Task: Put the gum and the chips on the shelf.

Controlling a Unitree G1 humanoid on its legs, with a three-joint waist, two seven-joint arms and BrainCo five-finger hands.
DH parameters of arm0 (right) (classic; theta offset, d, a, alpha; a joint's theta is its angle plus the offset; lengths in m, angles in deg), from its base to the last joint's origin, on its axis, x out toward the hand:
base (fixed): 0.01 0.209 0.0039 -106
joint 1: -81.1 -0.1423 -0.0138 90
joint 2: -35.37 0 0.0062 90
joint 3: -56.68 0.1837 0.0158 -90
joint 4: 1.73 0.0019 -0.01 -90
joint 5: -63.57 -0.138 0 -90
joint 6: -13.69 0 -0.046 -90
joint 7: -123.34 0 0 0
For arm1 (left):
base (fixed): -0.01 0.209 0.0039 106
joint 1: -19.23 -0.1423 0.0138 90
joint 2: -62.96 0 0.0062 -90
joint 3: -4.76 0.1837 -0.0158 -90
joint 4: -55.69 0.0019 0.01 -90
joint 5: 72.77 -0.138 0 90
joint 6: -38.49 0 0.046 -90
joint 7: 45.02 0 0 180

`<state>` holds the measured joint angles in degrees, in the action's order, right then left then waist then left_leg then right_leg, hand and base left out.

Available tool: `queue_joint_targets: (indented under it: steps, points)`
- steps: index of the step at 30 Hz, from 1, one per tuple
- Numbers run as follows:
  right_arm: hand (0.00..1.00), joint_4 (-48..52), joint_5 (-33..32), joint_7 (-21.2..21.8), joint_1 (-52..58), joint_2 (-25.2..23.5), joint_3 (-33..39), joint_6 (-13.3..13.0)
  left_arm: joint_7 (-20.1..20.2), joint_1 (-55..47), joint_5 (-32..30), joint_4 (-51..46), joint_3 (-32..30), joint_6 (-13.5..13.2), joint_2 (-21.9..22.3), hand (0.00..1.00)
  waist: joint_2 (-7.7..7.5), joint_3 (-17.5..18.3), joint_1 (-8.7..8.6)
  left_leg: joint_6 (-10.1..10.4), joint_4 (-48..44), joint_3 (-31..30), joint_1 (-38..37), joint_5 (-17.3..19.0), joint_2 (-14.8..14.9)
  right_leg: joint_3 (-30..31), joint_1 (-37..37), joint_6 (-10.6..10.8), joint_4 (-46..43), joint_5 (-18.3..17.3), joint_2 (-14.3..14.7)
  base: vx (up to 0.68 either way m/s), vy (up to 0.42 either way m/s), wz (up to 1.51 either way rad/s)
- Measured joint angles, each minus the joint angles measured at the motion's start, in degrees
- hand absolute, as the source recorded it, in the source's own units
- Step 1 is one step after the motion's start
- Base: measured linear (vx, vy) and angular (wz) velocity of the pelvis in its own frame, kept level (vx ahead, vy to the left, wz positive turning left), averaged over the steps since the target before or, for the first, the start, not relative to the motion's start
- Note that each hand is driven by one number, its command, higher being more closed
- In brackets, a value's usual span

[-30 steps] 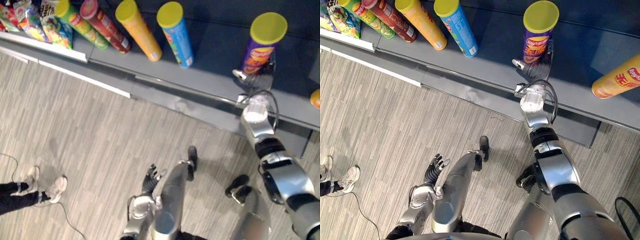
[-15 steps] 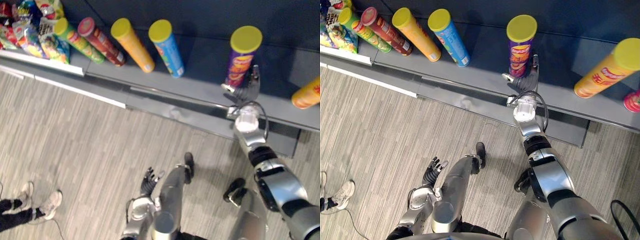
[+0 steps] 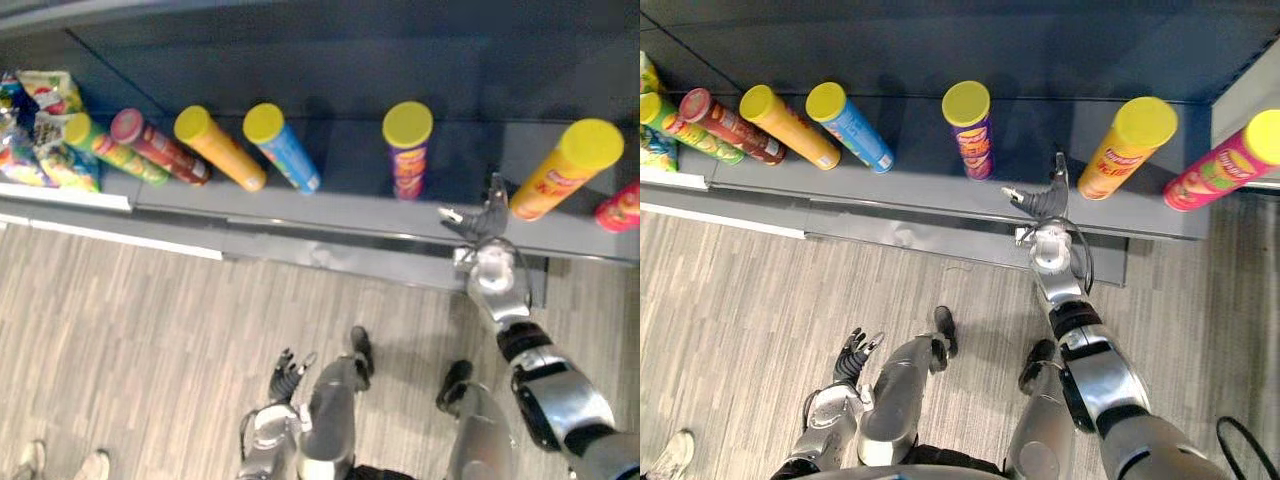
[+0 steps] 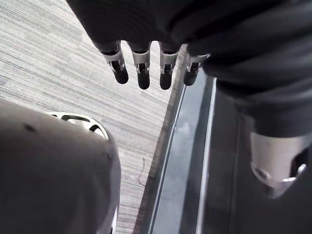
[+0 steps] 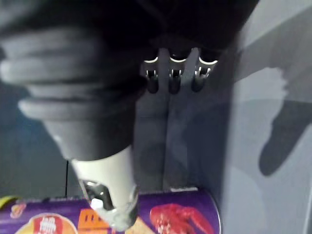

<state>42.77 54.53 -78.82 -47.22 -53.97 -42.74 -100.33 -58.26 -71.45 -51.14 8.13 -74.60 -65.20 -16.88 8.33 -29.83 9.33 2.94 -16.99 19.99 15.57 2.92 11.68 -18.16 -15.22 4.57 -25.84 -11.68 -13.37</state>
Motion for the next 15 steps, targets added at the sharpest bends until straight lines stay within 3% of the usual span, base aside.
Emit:
queue_joint_targets:
  steps: [2,5,6,8,13,15]
  points:
    - [0.00,3.8,0.0,2.2,3.9,-0.2,0.0,0.1,1.2,-0.9,-0.1,0.0,-0.3,0.3,-0.9,0.00,-1.46,0.1,-1.34,0.3,2.2,0.5,-2.7,-0.4,-0.1,-0.1,2.8,0.3,2.6,0.9,0.7,0.13,0.005,-0.16]
    - [0.00,10.2,0.0,5.7,10.9,-1.2,0.0,0.8,3.4,-2.3,-0.1,0.5,-1.6,0.6,-1.2,0.00,-3.76,1.5,-1.65,0.4,5.0,2.9,-6.5,-0.5,-0.4,0.9,5.0,0.6,4.9,1.6,1.2,0.12,0.023,-0.28]
    - [0.00,14.9,0.1,8.7,16.4,-2.2,-0.4,1.8,5.0,-3.5,-0.1,1.2,-2.2,1.2,-1.5,0.00,-5.37,4.0,-2.97,0.5,6.4,3.3,-7.4,-0.6,-0.8,1.2,5.7,0.9,6.2,1.8,1.3,0.11,0.015,-0.15]
    - [0.00,20.0,0.0,12.3,23.6,-2.6,-1.5,3.3,7.4,-5.1,-0.1,1.5,-3.5,2.5,-2.1,0.00,-6.89,6.3,-4.44,0.8,8.3,3.9,-9.3,-0.8,-1.4,1.4,7.0,1.5,7.6,2.1,1.3,0.18,0.037,-0.12]
    - [0.00,27.1,-2.9,22.5,41.6,-3.1,-3.7,8.9,11.3,-8.3,0.2,3.6,-5.9,4.9,-2.2,0.00,-8.89,12.5,-6.99,1.6,14.5,7.1,-15.9,-1.5,-3.1,3.0,10.9,2.5,11.1,2.7,1.4,0.11,0.041,-0.23]
    - [0.00,26.9,-3.8,24.2,45.9,-3.9,-3.9,10.8,11.6,-8.7,0.8,5.1,-6.4,5.5,-2.2,0.00,-9.24,14.4,-7.79,2.0,16.4,7.8,-17.5,-2.0,-3.4,3.3,11.7,2.7,11.9,2.9,1.7,0.06,0.019,-0.18]
